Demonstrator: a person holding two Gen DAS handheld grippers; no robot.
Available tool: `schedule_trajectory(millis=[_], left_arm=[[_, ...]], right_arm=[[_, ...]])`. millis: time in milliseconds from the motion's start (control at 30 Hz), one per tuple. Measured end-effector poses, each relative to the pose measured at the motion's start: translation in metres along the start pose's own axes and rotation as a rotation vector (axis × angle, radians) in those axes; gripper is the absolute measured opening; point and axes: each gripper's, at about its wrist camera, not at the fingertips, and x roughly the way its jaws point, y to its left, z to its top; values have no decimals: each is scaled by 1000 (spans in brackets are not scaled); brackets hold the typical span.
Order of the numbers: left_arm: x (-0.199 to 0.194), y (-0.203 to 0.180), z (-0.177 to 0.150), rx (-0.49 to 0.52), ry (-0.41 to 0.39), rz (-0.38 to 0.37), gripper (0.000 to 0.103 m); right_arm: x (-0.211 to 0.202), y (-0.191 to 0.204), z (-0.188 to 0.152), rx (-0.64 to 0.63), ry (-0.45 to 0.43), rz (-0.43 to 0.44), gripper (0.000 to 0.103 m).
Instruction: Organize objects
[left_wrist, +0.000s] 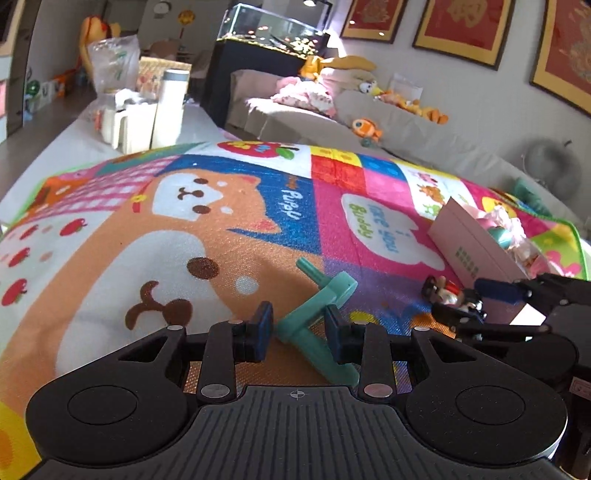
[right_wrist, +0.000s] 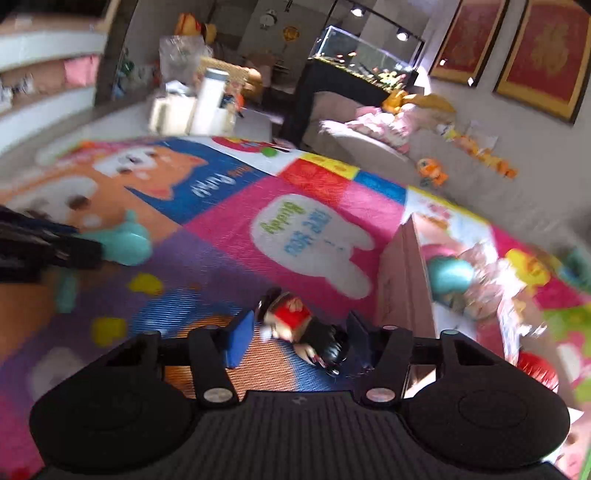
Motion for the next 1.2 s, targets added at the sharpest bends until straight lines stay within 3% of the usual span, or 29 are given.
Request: schedule_trajectory(millis=[67,100,133,367,467,700,767,833,867,1000,1200], left_arm=[[0,-1,0,6,1,4,35],[0,-2,0,12,2,8,35],[0,-4,0,20,3,14,35],[1,-10,0,60,7,43,35],[2,-13,-1,81,9,58,35],[2,-25,-4,139,15,70,35],[3,-27,-5,147,16,77,35],[3,-26,-4,141,17,73,36],[3,-25,-4,137,17,70,36],[3,-25,-5,140,18,72,36],[4,-25,-5,135,17,68,36]], right_arm=[[-5,-8,-1,45,30,62,45],[-8,-12,-2,74,53,110,34],[-12,-16,-4,104,70,156,30],[-55,-28,-37,173,81,275,28],[-75,-41,-58,202,75,273,28],[-89,-81,-91,339,92,167,28],[-93,-84,-90,359,74,167,32],[-99,-79,-85,348,34,174,51],[-102,-75,-83,337,12,179,56],[-101,-52,-58,271,-55,217,58],[-72,-18,-15,181,-110,188,58]])
